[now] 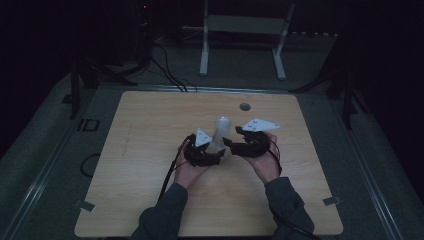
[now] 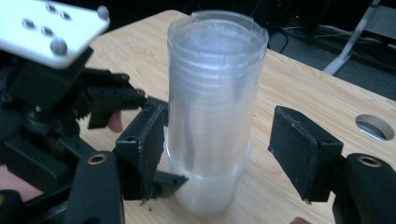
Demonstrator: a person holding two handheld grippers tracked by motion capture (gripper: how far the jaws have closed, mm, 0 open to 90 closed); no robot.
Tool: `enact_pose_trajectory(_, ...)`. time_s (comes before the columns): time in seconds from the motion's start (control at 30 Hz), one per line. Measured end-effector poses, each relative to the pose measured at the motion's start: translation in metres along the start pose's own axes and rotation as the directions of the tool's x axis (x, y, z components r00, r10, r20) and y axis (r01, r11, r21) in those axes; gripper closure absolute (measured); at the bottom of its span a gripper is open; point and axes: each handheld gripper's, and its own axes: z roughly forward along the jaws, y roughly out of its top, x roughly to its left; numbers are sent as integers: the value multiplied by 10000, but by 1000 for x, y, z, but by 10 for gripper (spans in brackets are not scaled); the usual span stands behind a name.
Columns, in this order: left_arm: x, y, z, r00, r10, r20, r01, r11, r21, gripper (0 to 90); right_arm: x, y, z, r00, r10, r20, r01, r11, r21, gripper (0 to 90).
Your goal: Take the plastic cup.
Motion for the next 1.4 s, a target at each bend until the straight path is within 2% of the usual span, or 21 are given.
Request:
enact_pose_trajectory(0.2,0,-1,2,10000,70,48,-70,10000,-9,254,-1,7,5,9999,143,-51,-144,9998,-98,328)
enact_pose_trajectory(0.57,0,-1,3,10000,16,-57,-16,10000,-6,254,0,21,17,9999,52,-97,-54,9998,-186,312)
enact_pose_trajectory(0.87,-1,-2,4,9999,81,-92,-81,10000,-39,254,0,23,30,9997,212,-75,-213,9995,-234,327)
enact_pose_trajectory(1.0,-2,-1,6,9996,188,-202,-190,9998,-103,227,0,23,31,9999,149,-81,-151,9997,-199,371)
enact_pose_trajectory(1.2,-3,0,11,9997,198,-150,-201,9996,-197,203,-1,25,30,9998,148,-121,-150,9997,-170,378)
enact_pose_trajectory(1.4,-5,0,16,9989,347,-300,-361,9983,-465,198,-1,25,30,9998,181,-129,-183,9997,-161,380)
